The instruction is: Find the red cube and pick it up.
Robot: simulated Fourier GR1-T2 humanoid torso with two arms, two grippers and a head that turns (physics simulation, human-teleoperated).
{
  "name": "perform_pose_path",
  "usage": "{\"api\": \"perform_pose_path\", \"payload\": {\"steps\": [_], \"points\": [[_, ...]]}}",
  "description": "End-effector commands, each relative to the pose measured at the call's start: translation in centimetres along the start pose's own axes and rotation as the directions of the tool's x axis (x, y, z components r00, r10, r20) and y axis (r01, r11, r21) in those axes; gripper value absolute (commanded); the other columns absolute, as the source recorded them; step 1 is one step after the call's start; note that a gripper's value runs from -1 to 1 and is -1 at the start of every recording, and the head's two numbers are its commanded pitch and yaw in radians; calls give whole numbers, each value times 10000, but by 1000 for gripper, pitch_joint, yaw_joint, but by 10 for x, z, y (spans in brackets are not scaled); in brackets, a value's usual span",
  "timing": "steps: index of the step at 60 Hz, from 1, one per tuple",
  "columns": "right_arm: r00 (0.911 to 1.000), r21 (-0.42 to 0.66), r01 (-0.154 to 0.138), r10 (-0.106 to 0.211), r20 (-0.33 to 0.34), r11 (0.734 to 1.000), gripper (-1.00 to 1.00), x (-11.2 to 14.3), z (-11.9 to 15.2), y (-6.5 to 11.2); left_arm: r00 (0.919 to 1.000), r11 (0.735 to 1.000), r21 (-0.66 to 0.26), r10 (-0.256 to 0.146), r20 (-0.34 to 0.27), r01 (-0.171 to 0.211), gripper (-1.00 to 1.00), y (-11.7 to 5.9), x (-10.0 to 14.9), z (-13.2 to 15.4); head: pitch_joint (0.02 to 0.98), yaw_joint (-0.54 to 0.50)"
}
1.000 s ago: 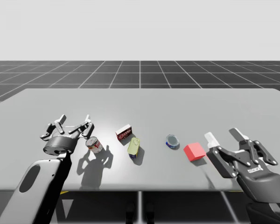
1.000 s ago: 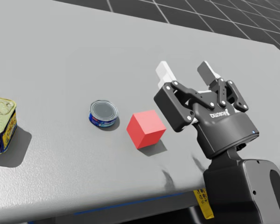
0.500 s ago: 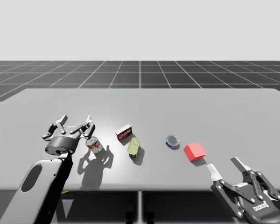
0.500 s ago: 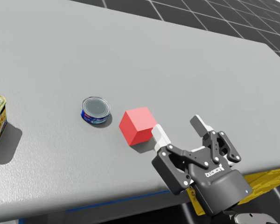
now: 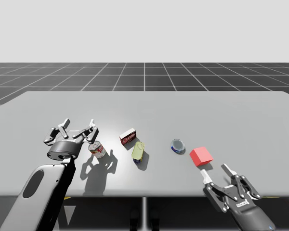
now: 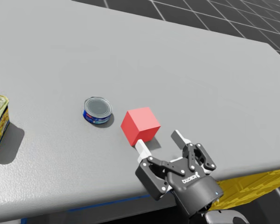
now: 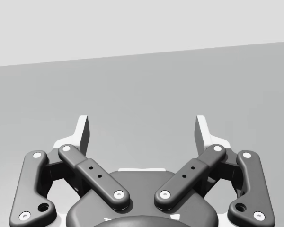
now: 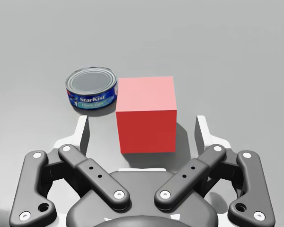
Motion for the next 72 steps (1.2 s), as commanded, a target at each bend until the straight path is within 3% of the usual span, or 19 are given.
{"api": "perform_pose_path", "payload": {"steps": [1,15,37,43,45,46,47,49,60,72], "points": [[9996,-129,111,-114,-264,9999,-1000,-12,-15,-1,10000,10000,18,-2,8,2,-1000,0,0,0,873,-447],[9980,-262,200,-215,-590,9995,-1000,-19,-38,1,10000,10000,13,3,5,-3,-1000,0,1,0,872,-445],[9938,-629,71,-140,-1102,9980,-1000,-19,-67,-4,10000,10000,19,15,7,-15,-1000,1,1,0,870,-443],[9883,-554,-322,235,-1507,9979,-1000,-19,-67,-4,10000,10000,16,11,8,-11,-1000,1,1,0,866,-441],[9898,-631,-444,353,-1381,9970,-745,-20,-66,-4,10000,10000,14,4,11,-4,-1000,0,1,0,866,-441],[9897,-708,-566,467,-1352,9959,-115,-22,-65,-4,10000,10000,9,4,12,-4,-1000,0,1,0,865,-440],[9895,-764,-615,507,-1356,9952,741,-23,-65,-4,10000,10000,7,3,12,-3,-1000,0,1,0,865,-440],[9894,-818,-583,467,-1378,9949,988,-23,-64,-4,10000,10000,5,1,13,-1,-1000,0,1,0,864,-441],[9883,-876,-647,517,-1434,9941,1000,-28,-59,-8,10000,10000,-18,-9,10,9,-1000,0,1,0,839,-453],[9893,-962,-723,591,-1333,9927,1000,-29,-55,-11,10000,10000,-27,-45,-10,45,-1000,0,0,0,719,-482]]}}
